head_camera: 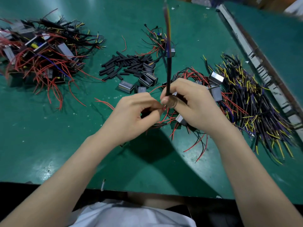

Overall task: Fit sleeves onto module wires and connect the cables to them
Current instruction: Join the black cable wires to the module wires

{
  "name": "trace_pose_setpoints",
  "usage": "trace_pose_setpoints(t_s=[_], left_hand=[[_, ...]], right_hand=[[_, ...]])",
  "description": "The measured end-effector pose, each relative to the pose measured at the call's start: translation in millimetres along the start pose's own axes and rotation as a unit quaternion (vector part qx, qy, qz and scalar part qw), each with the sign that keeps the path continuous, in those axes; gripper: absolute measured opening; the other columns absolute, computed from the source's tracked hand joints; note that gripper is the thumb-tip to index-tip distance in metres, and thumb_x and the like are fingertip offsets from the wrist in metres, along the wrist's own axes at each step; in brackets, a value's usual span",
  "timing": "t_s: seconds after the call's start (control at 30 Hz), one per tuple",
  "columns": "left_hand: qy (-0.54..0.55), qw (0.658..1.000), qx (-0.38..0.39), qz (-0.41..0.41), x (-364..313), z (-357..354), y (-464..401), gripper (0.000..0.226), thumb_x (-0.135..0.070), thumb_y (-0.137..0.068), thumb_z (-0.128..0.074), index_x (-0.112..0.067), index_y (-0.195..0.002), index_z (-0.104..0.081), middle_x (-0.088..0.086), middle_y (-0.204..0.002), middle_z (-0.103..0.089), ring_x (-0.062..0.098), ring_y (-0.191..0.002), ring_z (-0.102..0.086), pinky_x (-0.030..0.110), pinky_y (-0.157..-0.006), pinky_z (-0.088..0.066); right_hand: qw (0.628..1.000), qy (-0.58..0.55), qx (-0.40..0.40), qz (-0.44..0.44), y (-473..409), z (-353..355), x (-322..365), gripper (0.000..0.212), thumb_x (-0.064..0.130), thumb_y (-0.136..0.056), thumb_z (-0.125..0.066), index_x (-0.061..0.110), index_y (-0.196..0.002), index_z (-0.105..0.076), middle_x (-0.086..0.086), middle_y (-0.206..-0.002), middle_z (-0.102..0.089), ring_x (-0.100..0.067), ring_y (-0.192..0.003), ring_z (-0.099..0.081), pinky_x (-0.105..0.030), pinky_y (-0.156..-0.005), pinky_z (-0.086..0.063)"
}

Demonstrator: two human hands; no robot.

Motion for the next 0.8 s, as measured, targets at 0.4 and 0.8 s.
trace_pose_setpoints(t_s=[0.4,0.8], left_hand=[[0.2,0.971,-0.094,0.096,7,-8,15,0.012,-0.021,-0.087,-0.06,-0.032,-0.086,-0.064,-0.007,-0.074,-0.059,0.02,-0.067,-0.057,0.041,-0.063,-0.049],[0.192,0.943,-0.197,0.186,-7,-25,20,0.011,-0.026,-0.085,-0.059,-0.034,-0.08,-0.065,-0.012,-0.071,-0.062,0.017,-0.067,-0.059,0.045,-0.068,-0.052]], right_hand=[[0.965,-0.2,-0.056,-0.161,21,-33,-11,0.012,0.028,-0.094,-0.056,0.031,-0.083,-0.057,0.006,-0.069,-0.052,-0.013,-0.061,-0.041,-0.032,-0.056,-0.035],[0.951,-0.165,-0.161,-0.205,29,-47,1,0.01,0.031,-0.097,-0.051,0.024,-0.093,-0.055,0.017,-0.073,-0.052,0.0,-0.063,-0.046,-0.018,-0.064,-0.034]])
Point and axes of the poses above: each hand's wrist, its own y-axis away from the middle knuckle, its own z-axis out of the back of the hand, x = y × z, the point moved 2 cm from there along -y, towards the middle knuckle
